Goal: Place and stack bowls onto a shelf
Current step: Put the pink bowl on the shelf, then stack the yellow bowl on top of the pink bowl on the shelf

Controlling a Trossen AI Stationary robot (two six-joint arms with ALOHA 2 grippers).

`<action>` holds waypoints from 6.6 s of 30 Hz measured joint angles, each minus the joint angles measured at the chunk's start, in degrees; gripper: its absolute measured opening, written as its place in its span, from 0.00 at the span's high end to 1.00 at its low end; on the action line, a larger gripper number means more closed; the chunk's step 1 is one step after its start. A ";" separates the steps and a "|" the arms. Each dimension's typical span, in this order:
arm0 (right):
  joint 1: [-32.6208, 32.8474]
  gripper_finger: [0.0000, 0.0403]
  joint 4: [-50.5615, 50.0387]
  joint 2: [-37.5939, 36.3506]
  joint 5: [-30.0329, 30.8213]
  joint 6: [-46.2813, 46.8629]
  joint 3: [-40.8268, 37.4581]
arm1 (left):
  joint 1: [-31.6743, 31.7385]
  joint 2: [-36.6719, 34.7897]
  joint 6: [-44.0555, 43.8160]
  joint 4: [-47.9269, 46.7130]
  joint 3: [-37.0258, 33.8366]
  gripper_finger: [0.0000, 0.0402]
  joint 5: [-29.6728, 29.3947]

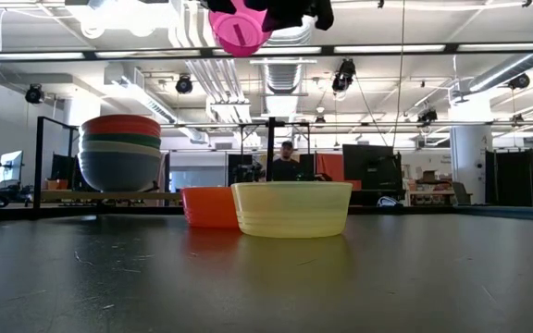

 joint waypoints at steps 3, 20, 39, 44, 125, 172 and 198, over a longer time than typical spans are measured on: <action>0.00 0.98 -0.69 0.00 0.31 -1.38 -0.07 | 0.14 0.69 1.26 0.08 0.03 0.86 -0.90; -1.00 0.69 -11.31 -1.00 -16.57 3.90 -0.03 | 0.11 0.99 -5.96 -11.41 -0.03 1.00 2.42; -2.36 0.34 -38.82 -4.38 -31.93 13.09 0.10 | 6.94 2.06 -27.13 -32.71 -0.11 1.00 19.35; -2.24 0.37 -47.58 -4.63 -36.36 19.41 -0.11 | 11.26 2.10 -32.10 -33.76 -2.36 1.00 25.00; 14.64 0.42 -33.92 -0.09 -44.74 57.85 -25.25 | 29.45 1.10 -34.85 -8.46 -16.83 0.75 57.79; 15.15 0.98 -47.63 -0.90 -23.64 33.48 -7.92 | 7.35 -6.69 -30.09 -10.41 -16.83 0.75 58.53; 5.00 0.98 -53.00 -0.96 3.13 8.57 10.33 | 3.00 -4.47 -4.96 20.05 -16.83 0.75 32.92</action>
